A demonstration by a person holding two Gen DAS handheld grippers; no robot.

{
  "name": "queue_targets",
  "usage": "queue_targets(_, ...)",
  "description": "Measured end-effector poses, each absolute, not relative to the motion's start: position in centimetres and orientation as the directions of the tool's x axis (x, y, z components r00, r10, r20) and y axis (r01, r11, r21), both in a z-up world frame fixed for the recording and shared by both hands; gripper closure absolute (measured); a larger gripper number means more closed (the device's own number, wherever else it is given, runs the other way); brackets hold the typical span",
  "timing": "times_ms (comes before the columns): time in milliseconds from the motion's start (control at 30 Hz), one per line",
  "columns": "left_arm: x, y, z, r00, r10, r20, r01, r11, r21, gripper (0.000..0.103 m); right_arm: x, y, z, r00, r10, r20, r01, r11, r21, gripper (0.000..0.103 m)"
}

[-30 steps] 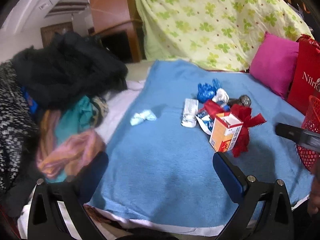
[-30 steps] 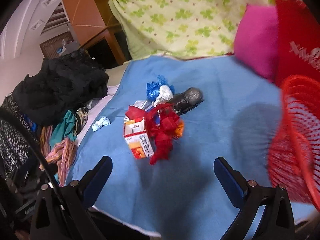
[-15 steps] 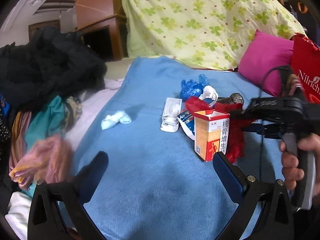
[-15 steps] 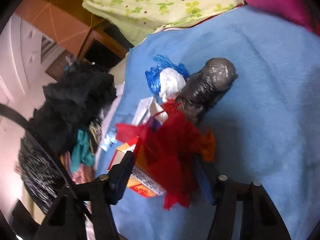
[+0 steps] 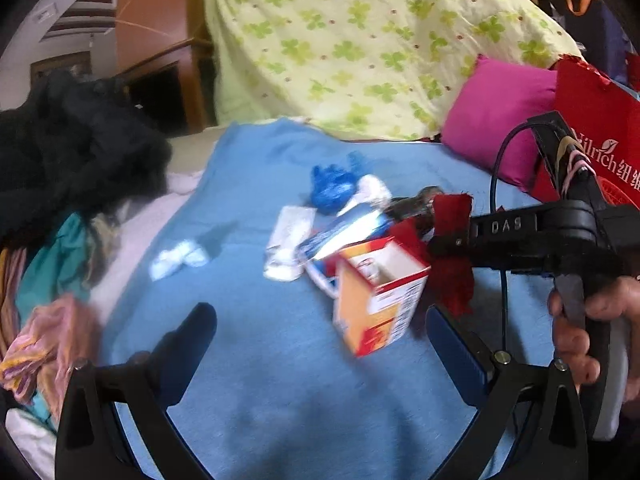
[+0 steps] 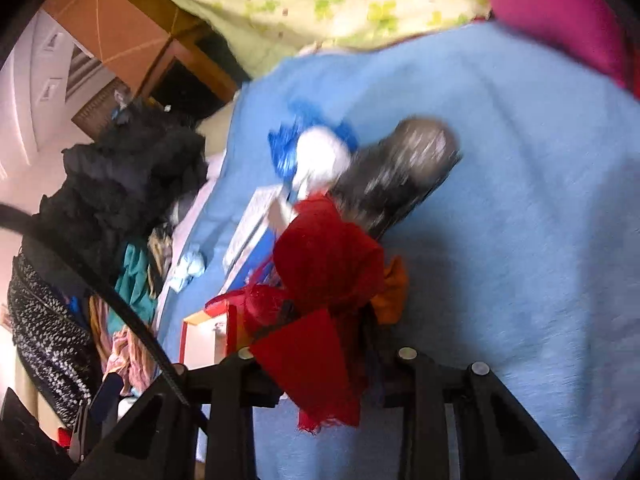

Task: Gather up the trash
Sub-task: 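Grasp the red-and-white medicine box with the left tool while the right tool grasps the red bag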

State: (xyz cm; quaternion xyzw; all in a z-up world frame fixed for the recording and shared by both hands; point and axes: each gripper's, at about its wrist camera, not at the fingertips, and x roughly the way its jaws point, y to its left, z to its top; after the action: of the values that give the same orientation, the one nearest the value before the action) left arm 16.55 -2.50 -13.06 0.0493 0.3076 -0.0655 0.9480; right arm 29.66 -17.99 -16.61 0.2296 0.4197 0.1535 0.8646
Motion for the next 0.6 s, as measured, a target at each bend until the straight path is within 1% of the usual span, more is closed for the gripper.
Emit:
queue_targets(100, 18.2, -4.5, -13.2, 0.781, -0.125, -0.611, 0.185, 0.982, 0.035, 0.0, 29.5, -19.2, -16.5, 0.609, 0.433, -0.664, -0.038, 0.852, 0.521, 0.07)
queue_targets(167, 19.8, -5.5, -13.7, 0.766, -0.108, -0.633, 0.165, 0.986, 0.032, 0.0, 29.1, -20.1, -16.8, 0.608, 0.412, -0.678, -0.018, 0.861, 0.508, 0.07)
queue_targets(267, 21.4, -5.9, -14.9, 0.744, -0.085, -0.663, 0.129, 0.992, 0.017, 0.0, 28.5, -21.4, -16.9, 0.617, 0.405, -0.675, -0.01, 0.861, 0.508, 0.07)
queue_targets(400, 22.2, -6.5, -16.1, 0.74, -0.028, -0.672, 0.1, 0.993, 0.068, 0.0, 28.2, -22.8, -16.9, 0.619, 0.392, -0.68, 0.004, 0.865, 0.502, 0.07)
queue_targets(467, 22.7, -7.1, -16.6, 0.748, 0.028, -0.663, 0.074, 0.989, 0.126, 0.0, 27.8, -23.4, -17.0, 0.617, 0.39, -0.684, 0.002, 0.868, 0.497, 0.07)
queue_targets(533, 23.1, -7.0, -17.0, 0.741, 0.036, -0.671, 0.062, 0.991, 0.122, 0.0, 27.6, -23.7, -17.0, 0.618, 0.384, -0.686, 0.003, 0.871, 0.491, 0.07)
queue_targets(600, 23.6, -6.8, -17.4, 0.726, 0.023, -0.687, 0.055, 0.994, 0.091, 0.01, 27.5, -24.0, -17.1, 0.619, 0.378, -0.688, 0.009, 0.873, 0.488, 0.07)
